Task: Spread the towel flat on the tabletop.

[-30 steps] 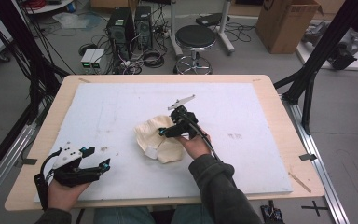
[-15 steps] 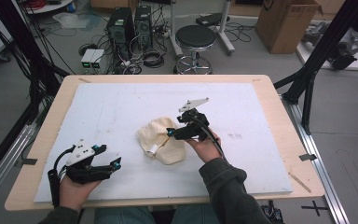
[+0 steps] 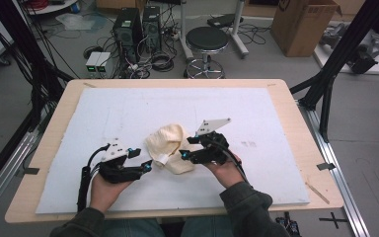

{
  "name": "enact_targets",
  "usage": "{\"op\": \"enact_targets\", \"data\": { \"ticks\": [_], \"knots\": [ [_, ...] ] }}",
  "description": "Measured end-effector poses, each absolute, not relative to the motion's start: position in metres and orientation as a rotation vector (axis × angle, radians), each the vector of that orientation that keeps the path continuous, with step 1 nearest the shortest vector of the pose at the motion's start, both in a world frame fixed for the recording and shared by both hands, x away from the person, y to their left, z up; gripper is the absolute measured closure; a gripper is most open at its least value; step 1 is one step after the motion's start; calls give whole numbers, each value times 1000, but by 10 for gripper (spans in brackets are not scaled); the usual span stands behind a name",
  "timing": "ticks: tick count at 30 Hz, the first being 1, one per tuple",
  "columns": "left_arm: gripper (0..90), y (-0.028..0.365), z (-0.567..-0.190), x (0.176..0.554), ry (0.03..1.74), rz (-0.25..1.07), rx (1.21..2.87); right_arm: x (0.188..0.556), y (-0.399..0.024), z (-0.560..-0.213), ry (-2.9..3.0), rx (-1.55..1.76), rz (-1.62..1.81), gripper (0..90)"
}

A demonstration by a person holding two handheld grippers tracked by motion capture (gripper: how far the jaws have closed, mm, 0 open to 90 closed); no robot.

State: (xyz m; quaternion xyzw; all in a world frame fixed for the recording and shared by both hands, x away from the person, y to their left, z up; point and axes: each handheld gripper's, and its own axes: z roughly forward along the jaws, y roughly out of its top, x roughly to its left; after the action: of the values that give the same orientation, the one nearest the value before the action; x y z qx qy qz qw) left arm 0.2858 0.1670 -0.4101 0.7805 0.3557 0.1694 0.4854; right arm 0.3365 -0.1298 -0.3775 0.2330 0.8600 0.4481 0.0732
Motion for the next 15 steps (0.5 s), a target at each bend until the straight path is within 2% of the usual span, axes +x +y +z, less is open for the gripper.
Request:
{"op": "enact_targets", "data": {
  "ticks": [7, 9, 11, 14, 15],
  "knots": [
    [476, 140, -424, 312, 875, 297, 1971, 325, -129, -410, 2656, 694, 1357, 491],
    [508, 134, -427, 317, 863, 301, 2008, 326, -124, -420, 2701, 695, 1330, 492],
    [582, 129, -431, 322, 876, 296, 2041, 329, -117, -429, 2732, 673, 1271, 513],
    [630, 126, -437, 328, 879, 274, 2086, 332, -114, -433, 2734, 689, 1233, 542],
    [685, 125, -438, 330, 885, 269, 2101, 335, -112, -438, 2756, 697, 1189, 573]
  ]
}}
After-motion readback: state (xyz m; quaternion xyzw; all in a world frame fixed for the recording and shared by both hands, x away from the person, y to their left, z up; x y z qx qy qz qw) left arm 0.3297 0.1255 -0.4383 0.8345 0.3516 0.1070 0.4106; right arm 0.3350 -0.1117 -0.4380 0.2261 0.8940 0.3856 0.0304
